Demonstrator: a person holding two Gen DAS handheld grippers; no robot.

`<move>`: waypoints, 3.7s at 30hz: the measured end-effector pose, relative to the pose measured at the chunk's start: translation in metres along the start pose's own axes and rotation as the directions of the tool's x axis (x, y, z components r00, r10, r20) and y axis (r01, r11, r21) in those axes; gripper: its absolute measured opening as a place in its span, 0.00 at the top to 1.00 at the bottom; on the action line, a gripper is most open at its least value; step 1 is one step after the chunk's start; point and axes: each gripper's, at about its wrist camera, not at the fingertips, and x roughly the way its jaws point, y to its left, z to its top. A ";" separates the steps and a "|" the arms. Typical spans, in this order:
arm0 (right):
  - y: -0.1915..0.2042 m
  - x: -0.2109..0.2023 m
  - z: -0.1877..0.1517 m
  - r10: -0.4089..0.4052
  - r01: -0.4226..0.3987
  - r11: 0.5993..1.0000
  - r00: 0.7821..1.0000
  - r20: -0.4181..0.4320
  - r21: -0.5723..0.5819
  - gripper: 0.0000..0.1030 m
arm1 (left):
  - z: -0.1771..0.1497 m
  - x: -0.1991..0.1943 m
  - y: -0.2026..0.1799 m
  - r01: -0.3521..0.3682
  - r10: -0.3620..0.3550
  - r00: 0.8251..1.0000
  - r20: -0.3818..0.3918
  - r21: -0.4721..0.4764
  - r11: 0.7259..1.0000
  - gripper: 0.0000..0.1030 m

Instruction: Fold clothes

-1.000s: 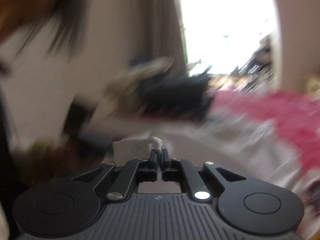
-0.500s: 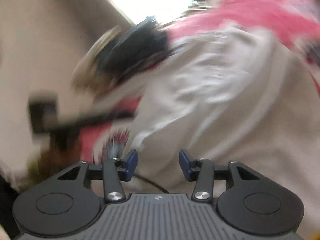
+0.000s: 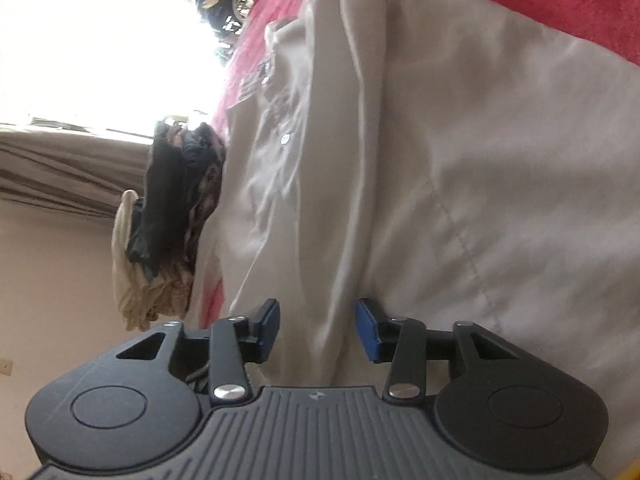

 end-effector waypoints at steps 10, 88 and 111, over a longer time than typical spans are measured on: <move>0.004 0.008 -0.007 -0.007 0.007 1.000 0.999 -0.034 0.024 0.56 | 0.004 -0.012 0.031 0.013 -0.015 1.000 -0.011 -0.118 0.993 0.52; 0.106 -0.094 0.115 -0.148 0.320 0.889 0.878 0.456 -0.327 0.49 | 0.191 0.024 -0.045 -0.309 0.362 0.922 -0.139 0.300 0.902 0.64; 0.035 -0.002 0.161 -0.208 0.378 0.834 0.891 0.404 -0.403 0.82 | 0.248 0.255 -0.050 -0.027 0.057 0.983 -0.177 0.167 0.986 0.71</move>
